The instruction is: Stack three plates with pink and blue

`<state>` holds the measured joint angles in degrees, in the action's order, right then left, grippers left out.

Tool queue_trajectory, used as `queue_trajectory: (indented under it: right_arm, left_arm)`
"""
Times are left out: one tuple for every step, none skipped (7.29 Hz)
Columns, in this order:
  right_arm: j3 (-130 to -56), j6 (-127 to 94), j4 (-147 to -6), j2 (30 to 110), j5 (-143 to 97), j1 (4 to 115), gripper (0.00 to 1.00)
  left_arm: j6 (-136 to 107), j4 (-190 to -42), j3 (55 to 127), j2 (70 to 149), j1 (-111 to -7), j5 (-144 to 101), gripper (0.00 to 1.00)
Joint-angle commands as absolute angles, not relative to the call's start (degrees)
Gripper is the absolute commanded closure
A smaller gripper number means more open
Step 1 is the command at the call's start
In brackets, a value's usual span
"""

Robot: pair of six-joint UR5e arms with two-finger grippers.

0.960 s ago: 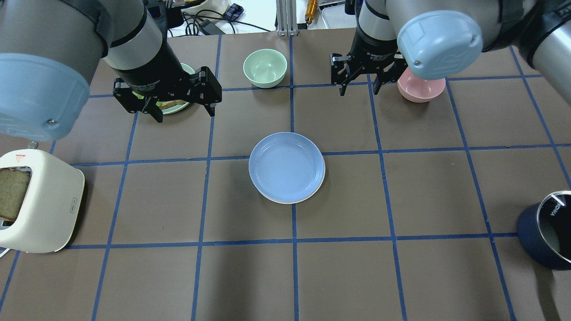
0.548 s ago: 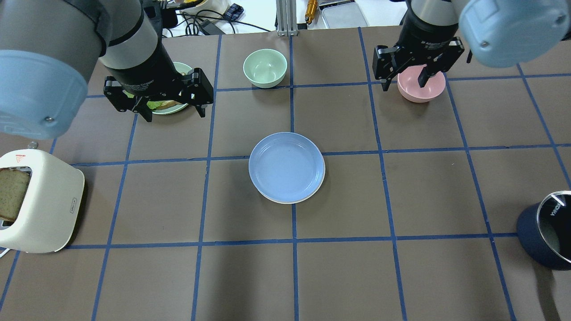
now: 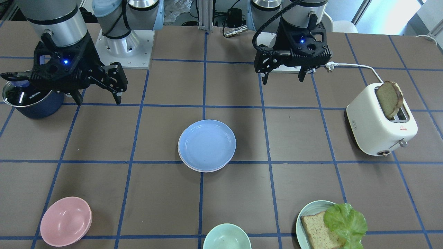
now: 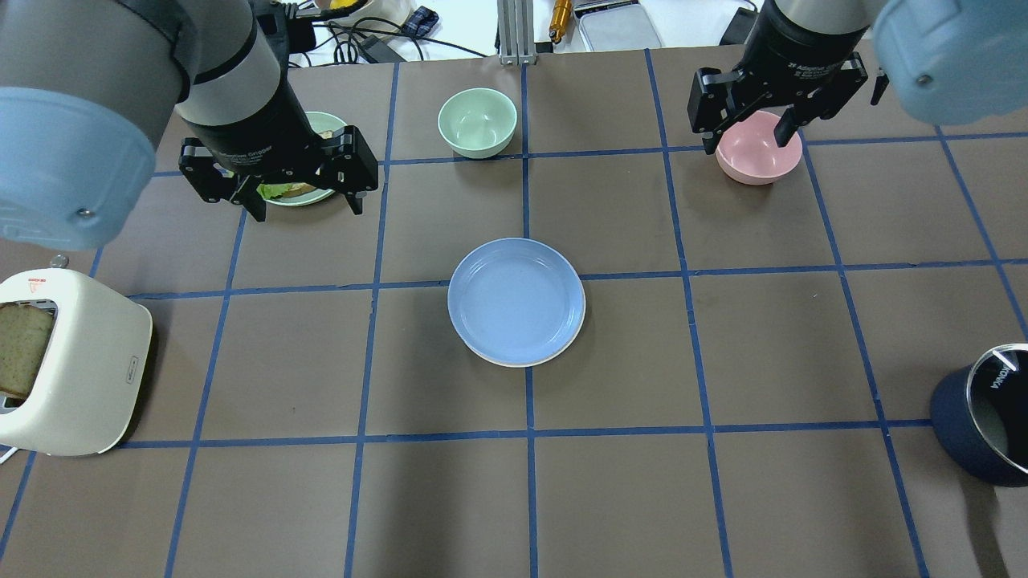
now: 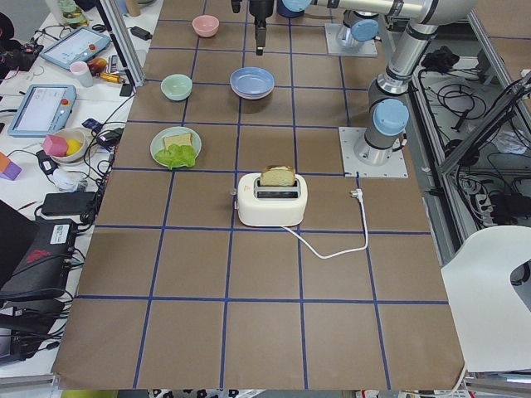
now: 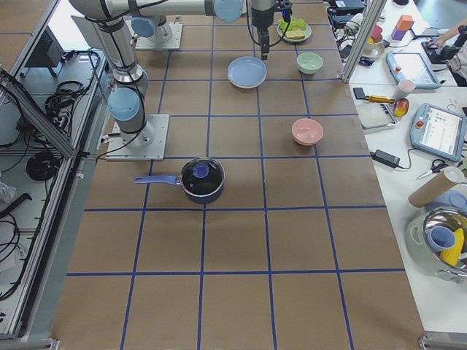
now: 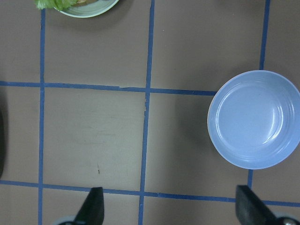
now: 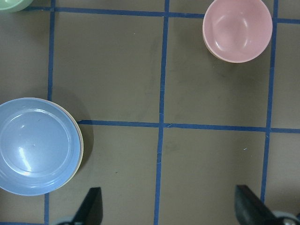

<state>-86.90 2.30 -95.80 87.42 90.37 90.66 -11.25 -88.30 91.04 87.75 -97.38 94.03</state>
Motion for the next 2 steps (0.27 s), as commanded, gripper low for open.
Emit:
queue_trajectory:
  right_arm:
    - [-86.92,2.29,-95.36,87.89,90.44,90.26,0.00]
    - [-87.10,2.29,-95.27,87.89,90.44,90.09,0.00]
  left_arm:
    - [-11.25,-88.42,90.97,87.71,-97.38,93.96,0.00]
    - [-11.25,-88.68,90.88,87.71,-97.30,93.96,0.00]
